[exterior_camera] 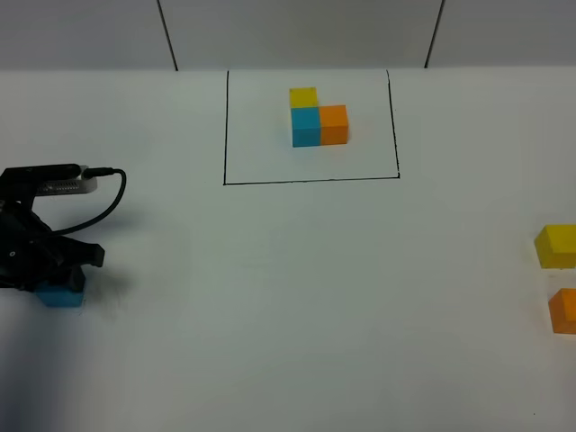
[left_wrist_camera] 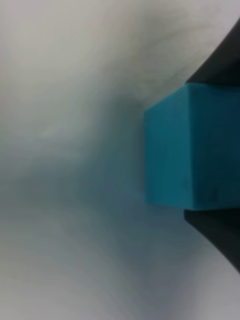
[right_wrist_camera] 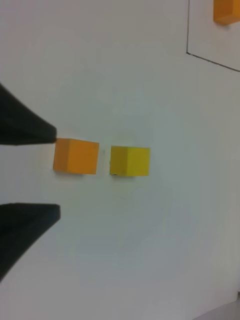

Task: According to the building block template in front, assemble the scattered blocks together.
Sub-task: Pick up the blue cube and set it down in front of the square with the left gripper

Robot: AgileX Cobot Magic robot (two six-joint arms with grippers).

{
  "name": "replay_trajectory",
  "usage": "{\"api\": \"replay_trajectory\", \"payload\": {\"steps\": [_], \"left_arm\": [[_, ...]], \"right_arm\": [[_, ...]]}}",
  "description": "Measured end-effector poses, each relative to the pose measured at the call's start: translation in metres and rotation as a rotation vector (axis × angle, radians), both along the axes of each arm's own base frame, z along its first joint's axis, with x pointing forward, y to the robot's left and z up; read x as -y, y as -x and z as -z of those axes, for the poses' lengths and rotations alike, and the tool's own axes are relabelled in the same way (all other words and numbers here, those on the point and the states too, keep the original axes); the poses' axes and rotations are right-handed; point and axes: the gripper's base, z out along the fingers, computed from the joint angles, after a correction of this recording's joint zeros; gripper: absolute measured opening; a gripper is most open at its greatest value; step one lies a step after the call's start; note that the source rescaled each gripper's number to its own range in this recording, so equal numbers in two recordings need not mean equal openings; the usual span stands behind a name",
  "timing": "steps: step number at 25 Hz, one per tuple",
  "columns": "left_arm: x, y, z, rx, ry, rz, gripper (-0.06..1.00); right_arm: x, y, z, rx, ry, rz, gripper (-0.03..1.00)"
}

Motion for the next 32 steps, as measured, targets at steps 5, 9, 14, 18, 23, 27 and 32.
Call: {"api": "replay_trajectory", "payload": {"steps": [5, 9, 14, 18, 23, 27, 32], "left_arm": [[0.019, -0.026, -0.033, 0.055, 0.046, 0.115, 0.01], [0.058, -0.043, -0.066, 0.119, 0.102, 0.348, 0.01], [0.119, -0.042, -0.097, 0.191, 0.128, 0.68, 0.01], [0.168, -0.029, -0.108, 0.208, 0.137, 0.899, 0.01], [0.22, -0.018, -0.1, 0.156, 0.107, 1.082, 0.01], [0.251, -0.012, -0.089, 0.122, 0.052, 1.183, 0.01], [0.27, -0.004, -0.069, 0.032, 0.007, 1.262, 0.01]], "right_arm": [[0.0, 0.0, 0.0, 0.0, 0.0, 0.0, 0.0], [0.0, 0.0, 0.0, 0.0, 0.0, 0.0, 0.0], [0.0, 0.0, 0.0, 0.0, 0.0, 0.0, 0.0], [0.0, 0.0, 0.0, 0.0, 0.0, 0.0, 0.0], [0.0, 0.0, 0.0, 0.0, 0.0, 0.0, 0.0], [0.0, 0.0, 0.0, 0.0, 0.0, 0.0, 0.0], [0.0, 0.0, 0.0, 0.0, 0.0, 0.0, 0.0]]}}
